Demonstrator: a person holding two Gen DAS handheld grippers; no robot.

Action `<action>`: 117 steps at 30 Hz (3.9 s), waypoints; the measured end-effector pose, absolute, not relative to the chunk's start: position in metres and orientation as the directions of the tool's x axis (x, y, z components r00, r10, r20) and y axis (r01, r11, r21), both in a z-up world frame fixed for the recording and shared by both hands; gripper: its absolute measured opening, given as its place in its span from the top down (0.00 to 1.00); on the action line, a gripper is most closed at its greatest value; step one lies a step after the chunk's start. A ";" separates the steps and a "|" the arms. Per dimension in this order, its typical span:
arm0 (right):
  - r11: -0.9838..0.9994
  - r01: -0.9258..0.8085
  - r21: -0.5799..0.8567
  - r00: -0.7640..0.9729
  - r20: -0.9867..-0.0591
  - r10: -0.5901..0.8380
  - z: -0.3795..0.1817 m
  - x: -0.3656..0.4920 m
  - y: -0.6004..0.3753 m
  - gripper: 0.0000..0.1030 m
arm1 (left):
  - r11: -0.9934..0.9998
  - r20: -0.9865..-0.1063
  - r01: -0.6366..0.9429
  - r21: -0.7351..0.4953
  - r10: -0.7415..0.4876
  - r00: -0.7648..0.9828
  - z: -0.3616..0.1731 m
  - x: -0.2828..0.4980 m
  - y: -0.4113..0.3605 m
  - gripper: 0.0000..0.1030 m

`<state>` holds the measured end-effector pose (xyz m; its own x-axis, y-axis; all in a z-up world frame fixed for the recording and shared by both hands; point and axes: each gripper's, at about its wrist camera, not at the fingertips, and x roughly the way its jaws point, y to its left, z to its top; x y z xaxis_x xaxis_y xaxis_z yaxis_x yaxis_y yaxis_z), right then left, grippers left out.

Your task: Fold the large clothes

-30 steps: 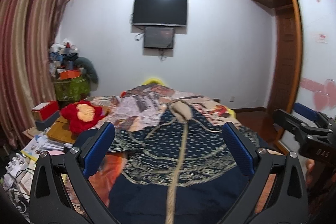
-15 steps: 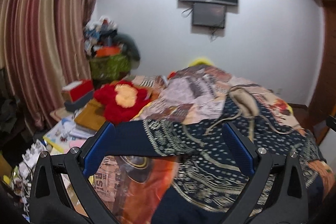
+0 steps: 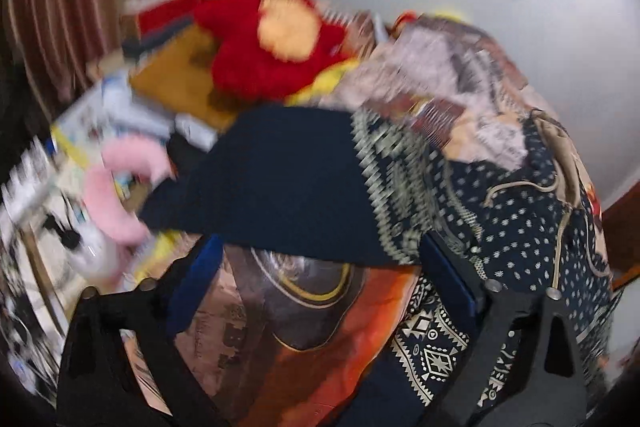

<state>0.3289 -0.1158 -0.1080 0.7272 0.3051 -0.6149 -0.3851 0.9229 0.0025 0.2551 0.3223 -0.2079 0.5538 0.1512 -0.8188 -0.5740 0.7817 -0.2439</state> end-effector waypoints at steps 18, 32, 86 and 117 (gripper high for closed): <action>0.879 -0.472 0.075 0.583 -0.721 0.374 -0.160 0.393 -0.074 0.07 | 0.572 -0.844 -0.710 -0.411 0.056 0.534 -0.248 0.272 0.387 0.83; 0.879 -0.469 0.089 0.579 -0.720 0.382 -0.142 0.384 -0.093 0.07 | 0.792 -0.738 -0.555 -0.253 0.213 0.640 -0.146 0.304 0.327 0.97; 0.721 -0.693 -0.001 0.321 -0.896 0.307 -0.223 0.397 0.082 0.07 | 0.971 -0.863 -0.238 0.004 0.123 0.490 -0.225 0.288 0.261 0.56; 0.815 -0.573 0.087 0.514 -0.736 0.440 -0.135 0.399 -0.006 0.88 | 1.000 -0.911 -0.020 0.021 0.027 0.411 -0.301 0.358 0.188 0.49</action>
